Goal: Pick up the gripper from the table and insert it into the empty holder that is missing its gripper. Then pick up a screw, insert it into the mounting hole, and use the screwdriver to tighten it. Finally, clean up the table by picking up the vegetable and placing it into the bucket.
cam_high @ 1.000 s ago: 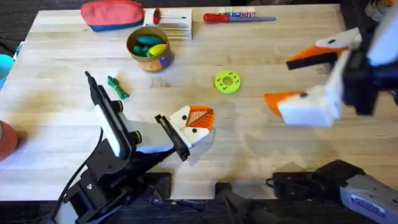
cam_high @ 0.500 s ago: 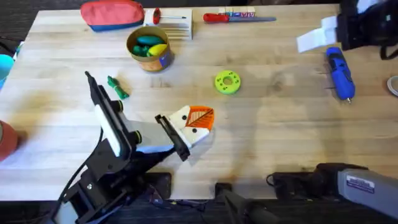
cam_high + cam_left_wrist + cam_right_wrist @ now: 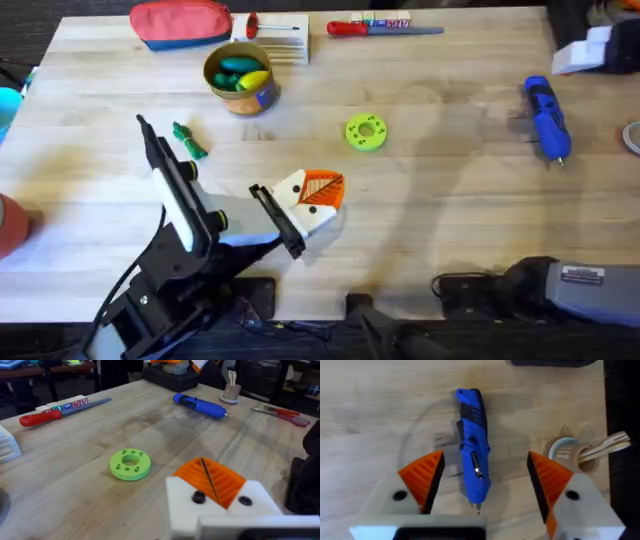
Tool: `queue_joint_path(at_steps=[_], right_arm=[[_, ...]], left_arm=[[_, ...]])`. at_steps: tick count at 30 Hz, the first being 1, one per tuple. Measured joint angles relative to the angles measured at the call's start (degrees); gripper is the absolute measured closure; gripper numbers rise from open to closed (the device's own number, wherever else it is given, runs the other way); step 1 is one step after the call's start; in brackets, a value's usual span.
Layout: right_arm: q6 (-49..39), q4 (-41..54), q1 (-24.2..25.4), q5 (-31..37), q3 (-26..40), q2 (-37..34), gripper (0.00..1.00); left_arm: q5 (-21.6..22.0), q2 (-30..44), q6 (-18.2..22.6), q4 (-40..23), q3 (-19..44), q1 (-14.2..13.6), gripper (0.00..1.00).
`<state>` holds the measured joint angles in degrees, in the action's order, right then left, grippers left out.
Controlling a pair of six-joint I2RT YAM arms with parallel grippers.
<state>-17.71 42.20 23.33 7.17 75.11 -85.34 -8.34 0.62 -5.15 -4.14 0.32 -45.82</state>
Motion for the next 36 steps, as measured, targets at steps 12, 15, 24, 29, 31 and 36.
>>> queue_joint_path(at_steps=[12,15,24,29,31,36], right_arm=[[-11.45,-4.22,1.89,-0.79,0.0,-12.18,0.009],[-12.92,-5.02,1.89,-2.1,-0.02,-14.95,0.01],[-14.1,-9.72,3.14,-6.35,-0.02,-18.41,0.01],[-14.1,-10.56,3.87,-7.81,-0.02,-20.71,0.01],[-14.1,-11.49,3.98,-8.17,-0.02,-21.86,0.01],[-13.92,-14.37,3.96,-8.72,-0.02,-23.06,0.011]], left_arm=[[0.22,0.0,0.0,-0.02,0.0,0.0,0.993],[0.24,0.0,0.0,-0.02,0.0,0.0,0.993],[0.24,0.01,0.0,-0.02,0.0,0.0,0.993],[0.26,0.0,0.0,-0.02,0.0,0.0,0.993],[0.25,0.0,0.0,-0.02,0.0,0.0,0.993],[0.42,0.0,0.0,-0.04,0.0,0.0,0.993]])
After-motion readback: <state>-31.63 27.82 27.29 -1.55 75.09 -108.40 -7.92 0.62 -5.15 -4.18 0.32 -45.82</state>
